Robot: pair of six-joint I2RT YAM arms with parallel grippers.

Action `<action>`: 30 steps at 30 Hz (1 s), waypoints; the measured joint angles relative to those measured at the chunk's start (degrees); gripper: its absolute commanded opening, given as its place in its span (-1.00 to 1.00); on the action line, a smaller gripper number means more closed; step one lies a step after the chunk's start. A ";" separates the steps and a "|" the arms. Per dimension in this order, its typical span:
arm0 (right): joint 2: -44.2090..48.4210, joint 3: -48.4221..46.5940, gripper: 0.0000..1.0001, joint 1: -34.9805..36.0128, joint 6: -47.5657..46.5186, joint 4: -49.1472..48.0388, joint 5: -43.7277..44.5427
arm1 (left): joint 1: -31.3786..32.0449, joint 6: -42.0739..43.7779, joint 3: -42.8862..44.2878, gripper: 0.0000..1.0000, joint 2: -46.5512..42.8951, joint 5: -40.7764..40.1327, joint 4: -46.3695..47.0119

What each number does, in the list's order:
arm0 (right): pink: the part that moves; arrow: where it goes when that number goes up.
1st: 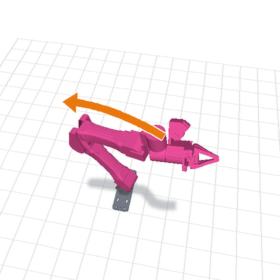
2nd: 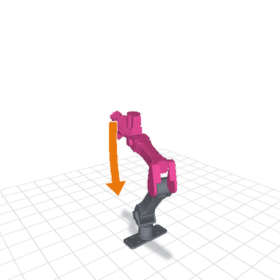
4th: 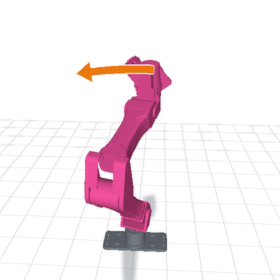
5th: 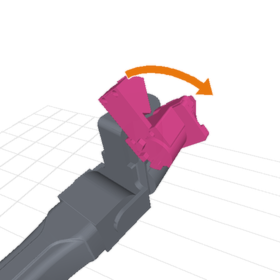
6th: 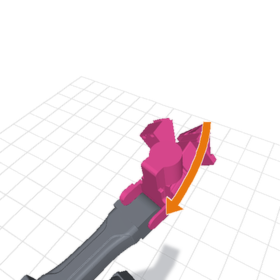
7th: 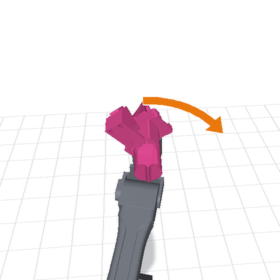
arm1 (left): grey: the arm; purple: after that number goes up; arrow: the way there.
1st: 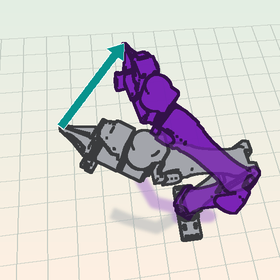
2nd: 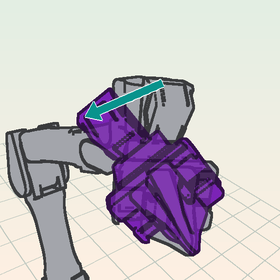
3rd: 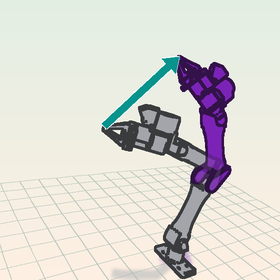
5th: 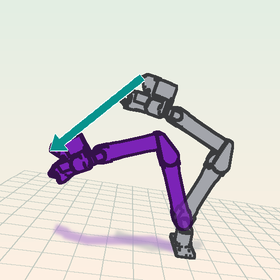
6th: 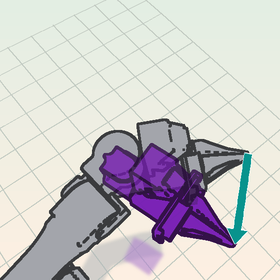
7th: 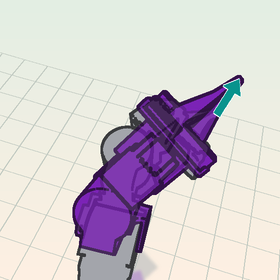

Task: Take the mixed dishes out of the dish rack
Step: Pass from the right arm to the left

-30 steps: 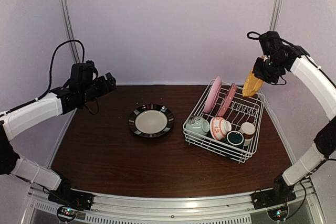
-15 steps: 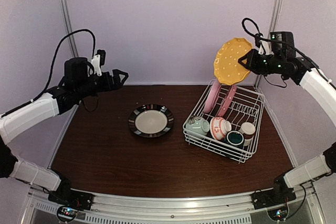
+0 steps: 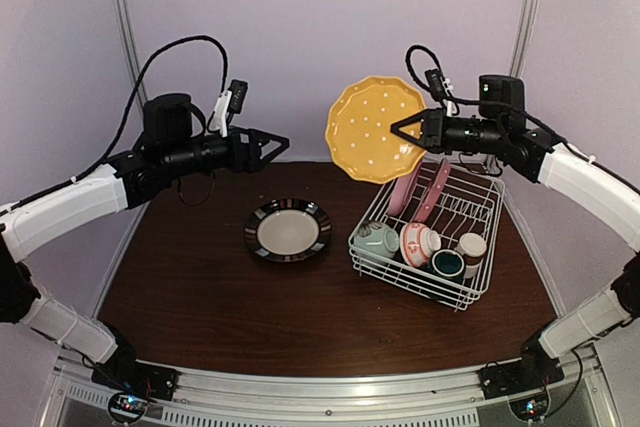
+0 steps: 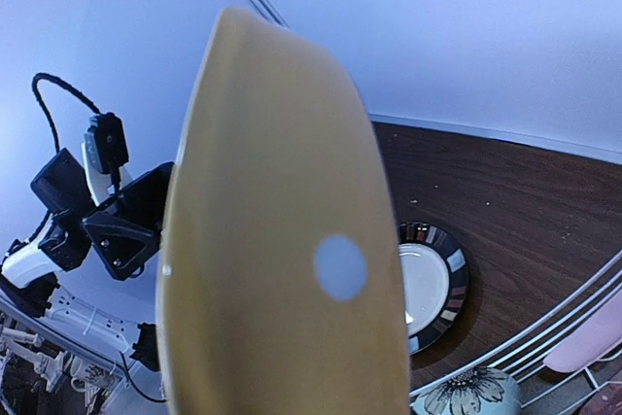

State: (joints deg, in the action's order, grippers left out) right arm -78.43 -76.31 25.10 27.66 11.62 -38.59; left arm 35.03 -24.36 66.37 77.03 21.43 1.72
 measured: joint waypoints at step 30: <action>-3.91 3.21 -1.00 6.93 -0.39 -7.19 -9.14 | 2.93 -2.89 5.66 -0.46 9.33 9.90 -0.48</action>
State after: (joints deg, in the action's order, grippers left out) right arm -82.35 -73.10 32.03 27.27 4.43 -47.72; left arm 37.95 -27.24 72.03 86.37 31.33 1.23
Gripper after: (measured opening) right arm 0.216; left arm 0.360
